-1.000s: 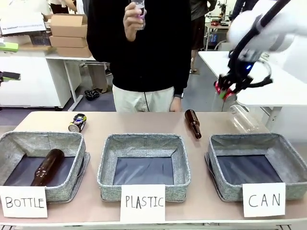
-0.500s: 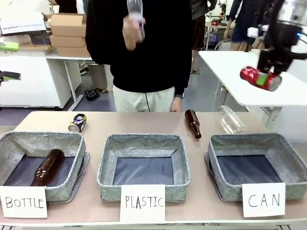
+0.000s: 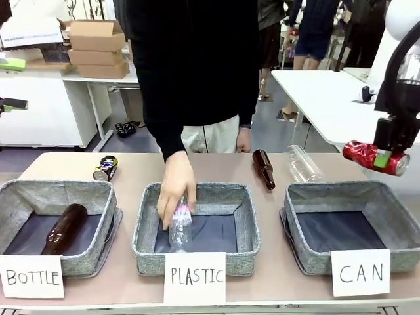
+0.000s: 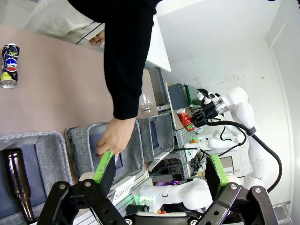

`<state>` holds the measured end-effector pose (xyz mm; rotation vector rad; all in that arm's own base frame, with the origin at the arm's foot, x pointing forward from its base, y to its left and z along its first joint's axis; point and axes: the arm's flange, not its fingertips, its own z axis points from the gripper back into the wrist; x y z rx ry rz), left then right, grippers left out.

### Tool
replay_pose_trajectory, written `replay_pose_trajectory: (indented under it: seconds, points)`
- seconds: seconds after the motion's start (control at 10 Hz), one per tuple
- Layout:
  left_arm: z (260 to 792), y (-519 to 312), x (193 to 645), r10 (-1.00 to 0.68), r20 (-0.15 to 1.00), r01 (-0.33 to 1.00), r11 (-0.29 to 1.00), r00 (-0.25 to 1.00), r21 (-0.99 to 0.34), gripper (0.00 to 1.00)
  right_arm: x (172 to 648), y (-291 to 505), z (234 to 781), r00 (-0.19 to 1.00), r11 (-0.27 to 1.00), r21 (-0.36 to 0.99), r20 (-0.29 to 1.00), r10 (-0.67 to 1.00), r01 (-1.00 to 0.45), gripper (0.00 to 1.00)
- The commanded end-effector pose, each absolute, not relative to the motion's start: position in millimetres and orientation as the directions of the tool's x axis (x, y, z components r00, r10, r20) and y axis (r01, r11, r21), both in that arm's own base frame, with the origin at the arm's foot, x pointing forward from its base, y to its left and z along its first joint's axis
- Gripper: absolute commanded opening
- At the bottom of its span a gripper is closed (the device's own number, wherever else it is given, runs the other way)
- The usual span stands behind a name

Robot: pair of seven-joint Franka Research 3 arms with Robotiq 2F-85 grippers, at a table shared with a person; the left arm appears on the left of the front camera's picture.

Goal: Sort the can waste into the basket.
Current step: Pick up the can waste from the table and place it in the right Fabric basket.

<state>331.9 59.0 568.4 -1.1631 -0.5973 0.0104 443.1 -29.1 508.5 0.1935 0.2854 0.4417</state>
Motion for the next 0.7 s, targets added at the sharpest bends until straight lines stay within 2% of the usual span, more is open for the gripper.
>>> replay_pose_trajectory:
  seconds: [0.0, 0.6]
  points:
    - [567.3, 57.9, 333.5, 0.311, 0.454, 0.320, 0.397, 0.835, -0.860, 1.00, 438.8, -29.3, 500.5, 0.863, 0.884, 0.255, -0.229, 0.450, -0.393, 0.00]
    - [567.3, 57.9, 333.5, 0.311, 0.454, 0.320, 0.397, 0.835, -0.860, 1.00, 445.3, -28.6, 495.0, 0.861, 0.884, 0.268, -0.243, 0.447, -0.383, 0.00]
